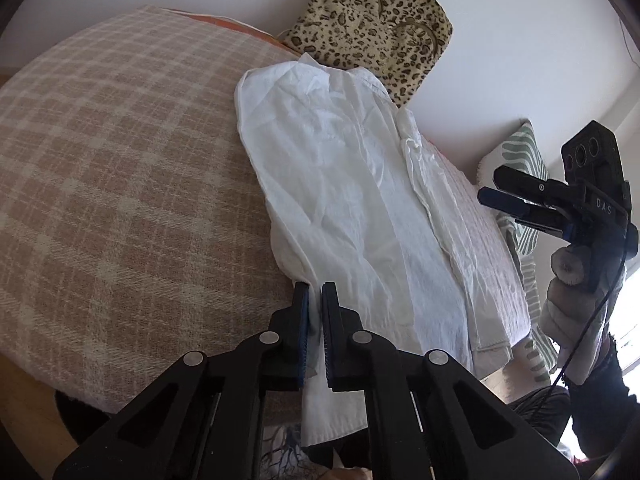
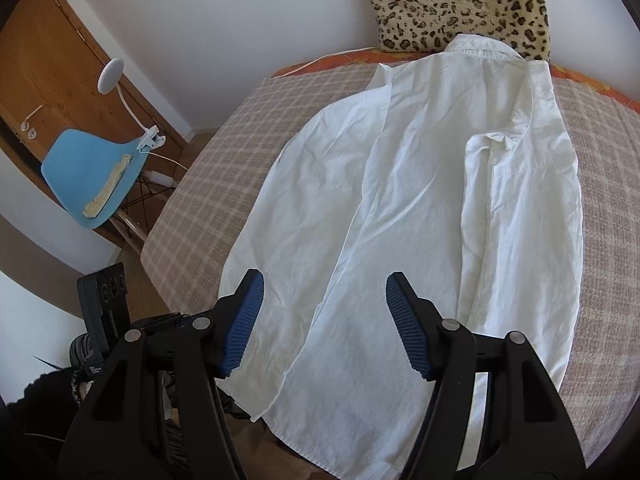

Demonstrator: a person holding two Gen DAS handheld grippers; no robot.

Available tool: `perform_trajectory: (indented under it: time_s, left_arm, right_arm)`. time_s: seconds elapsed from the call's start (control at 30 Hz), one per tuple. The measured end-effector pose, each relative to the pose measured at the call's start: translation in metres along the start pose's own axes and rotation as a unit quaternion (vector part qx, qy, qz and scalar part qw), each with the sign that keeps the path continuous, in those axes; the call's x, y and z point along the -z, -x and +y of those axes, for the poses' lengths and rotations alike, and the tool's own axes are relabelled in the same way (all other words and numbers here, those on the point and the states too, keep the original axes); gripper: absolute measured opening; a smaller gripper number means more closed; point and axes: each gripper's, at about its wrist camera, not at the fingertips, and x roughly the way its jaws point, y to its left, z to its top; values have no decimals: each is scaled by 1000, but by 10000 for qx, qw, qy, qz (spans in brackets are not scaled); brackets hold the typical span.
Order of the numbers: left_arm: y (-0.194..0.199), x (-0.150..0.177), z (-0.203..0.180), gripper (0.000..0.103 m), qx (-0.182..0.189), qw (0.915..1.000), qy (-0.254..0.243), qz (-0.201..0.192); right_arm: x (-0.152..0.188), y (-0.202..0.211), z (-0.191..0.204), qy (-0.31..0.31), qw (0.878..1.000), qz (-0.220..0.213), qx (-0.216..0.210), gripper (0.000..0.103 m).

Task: Fold small clothes

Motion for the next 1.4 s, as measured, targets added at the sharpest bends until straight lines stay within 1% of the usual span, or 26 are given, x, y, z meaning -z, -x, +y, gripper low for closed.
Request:
perform_trajectory:
  time_s: [0.13, 0.23, 0.33, 0.43, 0.6, 0.7, 0.77, 0.83, 0.97, 1.1, 1.2, 1.27, 1.3, 1.33, 1.37, 1.4]
  left_arm:
    - [4, -1, -13, 5, 31, 9992, -338, -214]
    - [1, 0, -20, 5, 85, 9986, -466, -232]
    - [-3, -1, -25, 5, 114, 9981, -566, -225]
    - [-5, -1, -27, 5, 127, 9979, -601, -222]
    - [-8, -1, -25, 5, 131, 9982, -560, -181]
    - [-7, -2, -25, 5, 129, 9981, -572, -204]
    - [-6, -1, -23, 5, 129, 9982, -548, -210]
    - [-5, 0, -20, 5, 130, 9985, -512, -172]
    - [-3, 0, -16, 5, 106, 9987, -469, -155]
    - [-3, -3, -17, 5, -3, 9985, -527, -151]
    - [-2, -3, -19, 5, -145, 9977, -648, -144]
    - [-2, -2, -18, 6, -250, 9974, -668, -137]
    - [-2, -3, -13, 8, -291, 9975, -633, -95]
    - [-3, -3, -10, 11, -320, 9979, -571, -25]
    - [-4, -3, -7, 17, -363, 9981, -502, 45]
    - [-6, -1, -3, 20, -404, 9983, -415, 112]
  right_arm:
    - [-46, -16, 12, -35, 9999, 67, -122, 68]
    - [-83, -39, 33, 103, 9996, 205, -186, 68]
    - [-114, -71, 59, 409, 9983, 385, 159, 68]
    - [-137, -112, 80, 624, 9944, 749, 400, 68]
    - [-155, -178, 111, 1046, 9816, 1188, 1067, 68]
    - [-161, -213, 119, 1194, 9713, 1401, 1506, 68]
    - [-164, -231, 121, 1258, 9652, 1512, 1722, 68]
    - [-166, -246, 122, 1293, 9606, 1600, 1870, 68]
    - [-168, -269, 121, 1452, 9447, 1756, 2358, 68]
    - [-172, -278, 117, 1397, 9405, 1822, 2506, 65]
    - [-172, -284, 112, 1382, 9359, 1929, 2603, 56]
    - [-172, -284, 108, 1325, 9378, 1912, 2577, 50]
    - [-173, -283, 107, 1311, 9385, 1897, 2571, 46]
    - [-173, -282, 106, 1300, 9386, 1882, 2584, 37]
    - [-173, -281, 104, 1285, 9382, 1872, 2612, 26]
    - [-174, -280, 101, 1258, 9385, 1857, 2626, 21]
